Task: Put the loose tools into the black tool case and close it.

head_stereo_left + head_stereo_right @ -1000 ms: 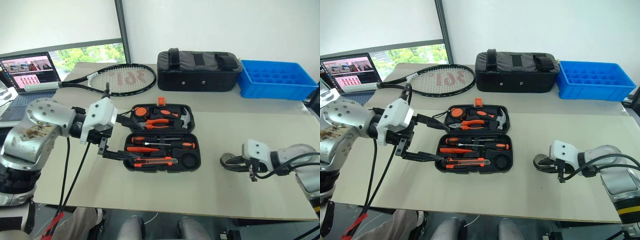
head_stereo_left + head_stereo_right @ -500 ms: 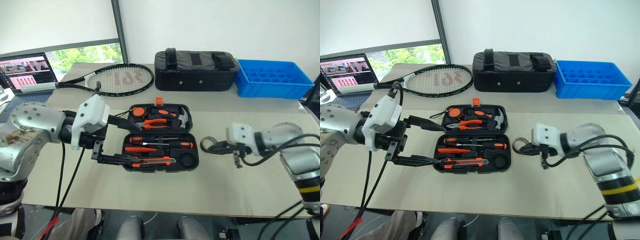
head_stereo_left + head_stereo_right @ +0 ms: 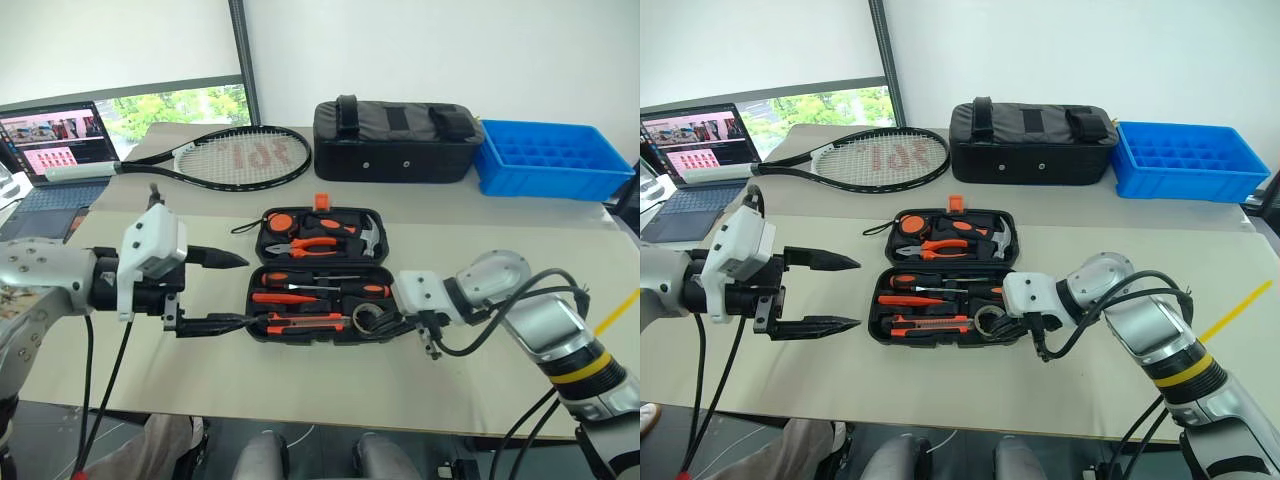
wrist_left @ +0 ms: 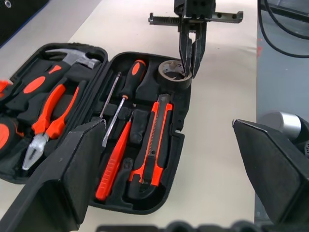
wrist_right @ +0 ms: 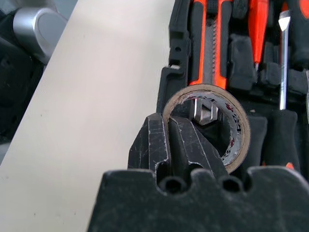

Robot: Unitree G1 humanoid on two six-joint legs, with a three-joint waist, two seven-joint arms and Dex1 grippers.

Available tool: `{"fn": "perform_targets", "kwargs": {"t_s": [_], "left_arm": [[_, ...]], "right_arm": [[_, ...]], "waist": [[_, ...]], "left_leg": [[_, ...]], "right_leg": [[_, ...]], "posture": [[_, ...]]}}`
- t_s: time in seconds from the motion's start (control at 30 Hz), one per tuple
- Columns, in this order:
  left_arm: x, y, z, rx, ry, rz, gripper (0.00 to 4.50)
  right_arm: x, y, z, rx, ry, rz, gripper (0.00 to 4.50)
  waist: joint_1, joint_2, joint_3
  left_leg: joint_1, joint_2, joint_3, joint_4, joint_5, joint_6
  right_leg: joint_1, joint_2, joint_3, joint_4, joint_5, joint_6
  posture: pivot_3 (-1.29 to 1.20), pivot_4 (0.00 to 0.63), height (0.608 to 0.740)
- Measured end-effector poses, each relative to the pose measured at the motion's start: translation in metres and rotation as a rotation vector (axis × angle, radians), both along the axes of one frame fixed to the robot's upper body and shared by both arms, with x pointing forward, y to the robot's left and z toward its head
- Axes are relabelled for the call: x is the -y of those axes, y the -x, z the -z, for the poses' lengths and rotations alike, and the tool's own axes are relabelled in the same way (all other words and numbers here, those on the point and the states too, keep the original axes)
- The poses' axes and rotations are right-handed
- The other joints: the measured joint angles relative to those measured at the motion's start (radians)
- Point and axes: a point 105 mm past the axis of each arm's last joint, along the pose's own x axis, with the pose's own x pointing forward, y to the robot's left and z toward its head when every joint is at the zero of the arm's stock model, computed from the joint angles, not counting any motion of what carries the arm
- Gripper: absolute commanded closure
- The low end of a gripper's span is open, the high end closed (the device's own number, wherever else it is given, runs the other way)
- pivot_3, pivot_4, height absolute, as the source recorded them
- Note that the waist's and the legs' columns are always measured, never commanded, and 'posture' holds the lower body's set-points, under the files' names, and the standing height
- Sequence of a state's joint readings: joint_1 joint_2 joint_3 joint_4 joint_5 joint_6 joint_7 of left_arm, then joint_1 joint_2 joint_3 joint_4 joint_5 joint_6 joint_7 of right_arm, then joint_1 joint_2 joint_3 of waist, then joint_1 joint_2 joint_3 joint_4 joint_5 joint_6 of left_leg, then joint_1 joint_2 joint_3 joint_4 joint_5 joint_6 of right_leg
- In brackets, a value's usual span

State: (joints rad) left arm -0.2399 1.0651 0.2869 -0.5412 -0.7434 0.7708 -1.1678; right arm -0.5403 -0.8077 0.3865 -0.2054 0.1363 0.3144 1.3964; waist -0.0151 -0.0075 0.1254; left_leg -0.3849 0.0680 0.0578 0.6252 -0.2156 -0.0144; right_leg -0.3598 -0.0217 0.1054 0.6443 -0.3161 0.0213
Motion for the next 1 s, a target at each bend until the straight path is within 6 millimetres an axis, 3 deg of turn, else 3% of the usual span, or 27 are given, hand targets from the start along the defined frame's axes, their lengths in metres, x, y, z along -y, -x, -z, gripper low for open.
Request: {"fn": "perform_targets", "kwargs": {"t_s": [0.23,0.33,0.37,0.5,0.73,0.87,1.0], "left_arm": [[-0.003,-0.001,0.003,-0.006,0.005,-0.024,0.00],[-0.005,-0.002,0.005,-0.002,0.001,-0.032,0.00],[-0.006,-0.002,0.006,-0.003,0.000,-0.035,0.00],[-0.008,-0.003,0.008,-0.010,0.000,-0.045,0.00],[-0.009,-0.003,0.008,-0.018,0.011,-0.048,0.00],[-0.009,-0.004,0.008,-0.018,0.012,-0.048,0.00],[-0.009,-0.004,0.008,-0.010,0.013,-0.044,0.00]], "right_arm": [[0.007,-0.002,0.004,0.008,0.044,0.006,1.05],[0.008,-0.003,0.004,0.011,0.051,0.007,0.10],[0.009,-0.003,0.004,0.012,0.055,0.009,0.03],[0.007,-0.006,-0.001,0.032,0.029,0.021,0.03],[-0.028,0.000,-0.029,0.066,-0.134,-0.011,0.03],[-0.041,0.006,-0.030,0.065,-0.158,-0.026,1.06],[-0.049,0.012,-0.026,0.065,-0.146,-0.059,2.42]], "waist": [[0.000,0.000,0.000],[0.000,0.000,0.000],[0.000,0.000,0.000],[-0.002,0.000,0.000],[-0.001,0.000,0.000],[0.000,0.000,0.000],[0.000,0.000,0.000]], "left_leg": [[0.000,0.000,0.000,0.000,0.000,0.000],[0.000,0.000,0.000,0.000,0.000,0.000],[0.000,0.000,0.000,0.000,0.000,0.000],[0.000,0.000,0.000,0.000,0.000,0.000],[-0.001,0.001,0.001,-0.001,0.000,0.000],[-0.002,0.000,0.001,-0.001,0.000,0.000],[-0.003,0.000,0.001,-0.001,0.000,0.000]], "right_leg": [[-0.001,0.000,0.000,0.001,0.000,-0.001],[-0.001,0.000,0.000,0.001,0.000,-0.001],[-0.002,0.000,0.000,0.001,0.000,-0.001],[-0.002,0.000,0.000,0.001,0.000,-0.001],[-0.004,0.000,0.000,0.002,0.000,-0.001],[-0.006,0.000,0.000,0.002,0.000,-0.001],[-0.006,0.000,0.000,0.002,0.000,-0.001]], "posture": [[0.00,0.150,0.708],[0.00,0.150,0.708],[0.00,0.150,0.708],[0.00,0.150,0.708],[0.00,0.150,0.708],[0.00,0.150,0.708],[0.00,0.150,0.708]]}}
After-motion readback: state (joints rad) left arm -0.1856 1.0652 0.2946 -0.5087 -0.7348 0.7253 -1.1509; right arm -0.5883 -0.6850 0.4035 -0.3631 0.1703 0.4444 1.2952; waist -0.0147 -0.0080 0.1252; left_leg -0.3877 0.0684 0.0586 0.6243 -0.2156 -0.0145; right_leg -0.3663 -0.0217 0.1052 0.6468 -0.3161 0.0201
